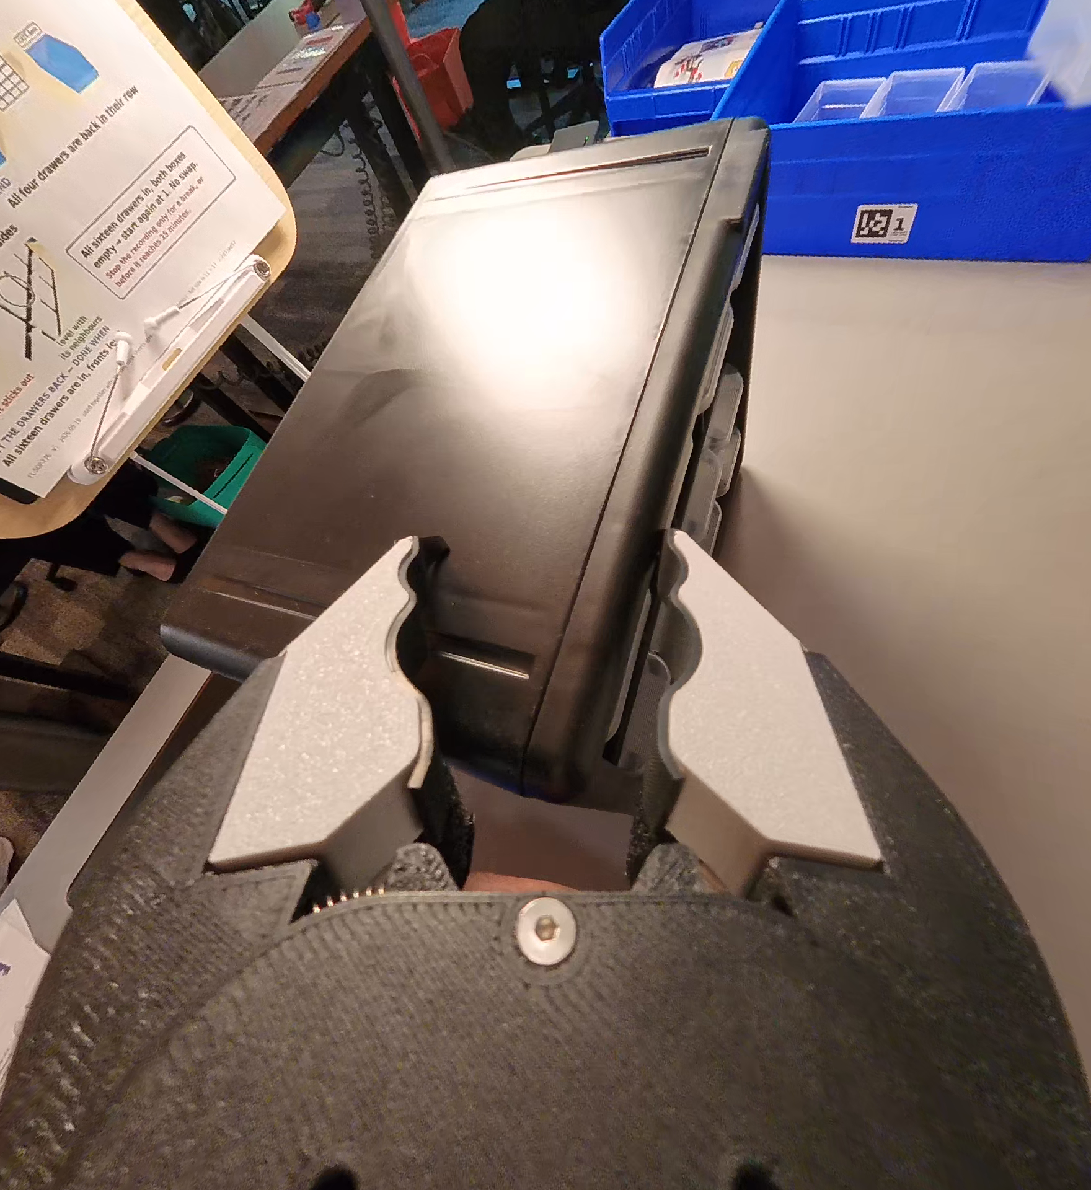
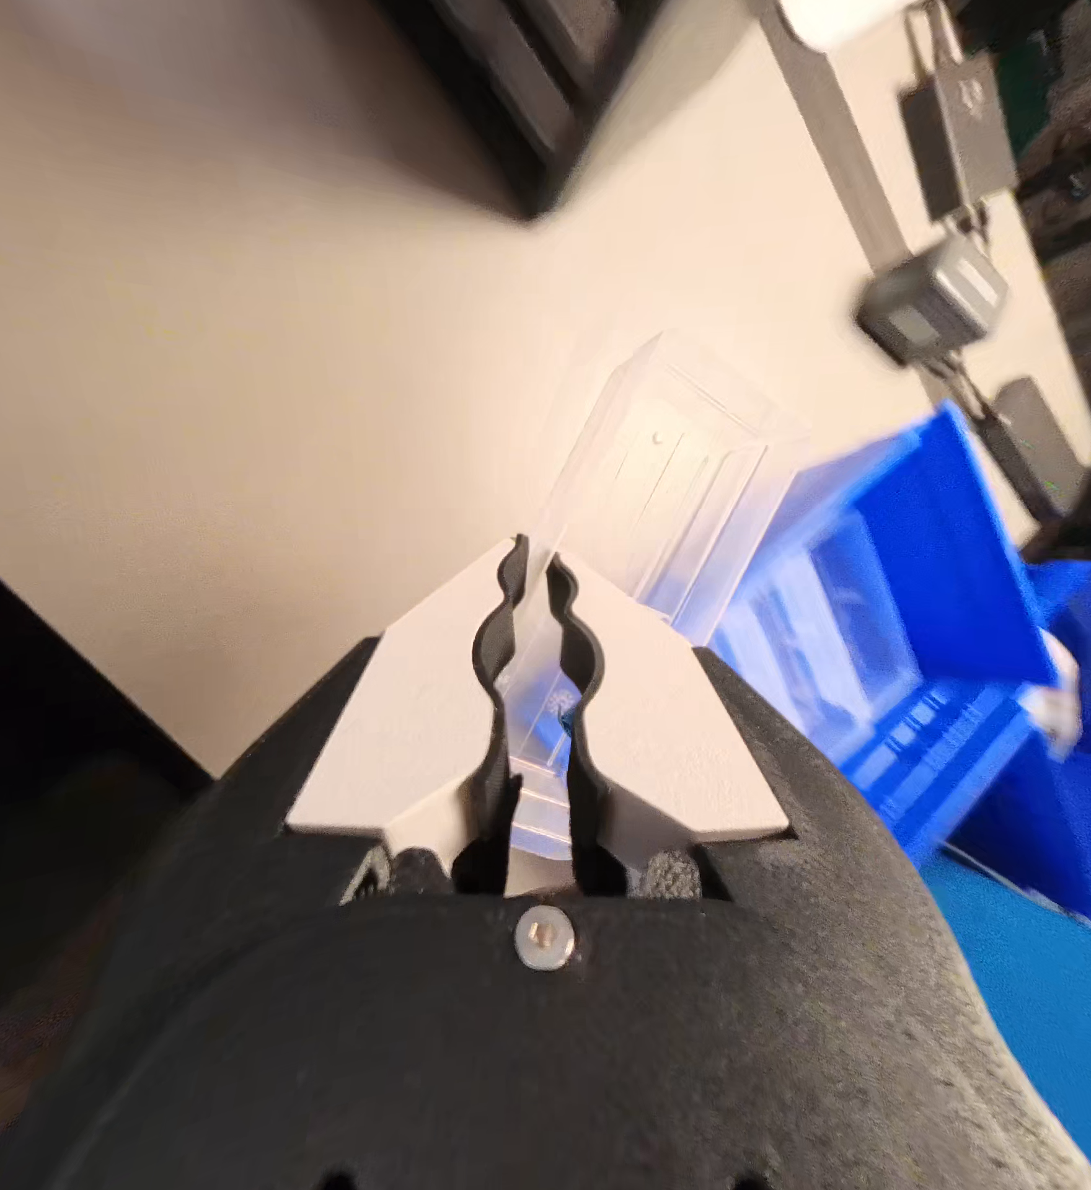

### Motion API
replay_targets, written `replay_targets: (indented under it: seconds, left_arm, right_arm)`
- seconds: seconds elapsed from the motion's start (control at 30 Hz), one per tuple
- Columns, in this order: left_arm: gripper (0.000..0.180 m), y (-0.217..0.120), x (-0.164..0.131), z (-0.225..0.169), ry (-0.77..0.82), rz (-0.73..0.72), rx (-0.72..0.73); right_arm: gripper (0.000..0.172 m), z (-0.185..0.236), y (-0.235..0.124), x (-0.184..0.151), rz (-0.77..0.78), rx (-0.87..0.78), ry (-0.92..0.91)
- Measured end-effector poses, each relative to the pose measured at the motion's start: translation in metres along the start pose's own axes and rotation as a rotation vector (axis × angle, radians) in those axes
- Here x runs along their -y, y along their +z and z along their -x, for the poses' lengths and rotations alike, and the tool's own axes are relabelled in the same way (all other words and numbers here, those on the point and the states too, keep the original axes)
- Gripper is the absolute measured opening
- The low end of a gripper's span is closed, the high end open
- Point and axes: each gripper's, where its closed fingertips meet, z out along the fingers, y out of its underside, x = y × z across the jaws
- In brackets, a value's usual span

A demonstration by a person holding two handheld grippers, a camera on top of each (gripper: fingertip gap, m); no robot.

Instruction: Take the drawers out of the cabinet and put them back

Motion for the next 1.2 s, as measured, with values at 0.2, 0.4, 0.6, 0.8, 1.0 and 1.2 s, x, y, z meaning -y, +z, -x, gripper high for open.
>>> replay_targets:
  seconds: [0.2,0.4,0.6,0.8,1.0,1.2]
  left_arm:
    - [0.074,0.0,0.0,0.0,0.001,0.001,0.001]
    - [0.075,0.0,0.0,0.0,0.002,0.003,0.004]
    - [0.076,0.0,0.0,0.0,0.004,0.006,0.006]
    - [0.075,0.0,0.0,0.0,0.008,0.006,0.006]
    - [0.074,0.0,0.0,0.0,0.008,0.005,0.007]
    - [0.072,-0.001,0.002,-0.001,-0.001,-0.014,-0.004]
  right_arm:
    - [0.007,-0.038,-0.027,-0.133,0.313,0.135,-0.155]
    - [0.008,-0.031,0.012,-0.156,0.422,0.336,-0.311]
    - [0.007,-0.051,0.047,-0.172,0.607,0.407,-0.455]
    - [0.011,-0.075,0.077,-0.2,0.683,0.346,-0.482]
    - [0.033,-0.085,0.065,-0.212,0.584,0.243,-0.35]
    - [0.07,-0.085,0.025,-0.177,0.235,0.061,-0.054]
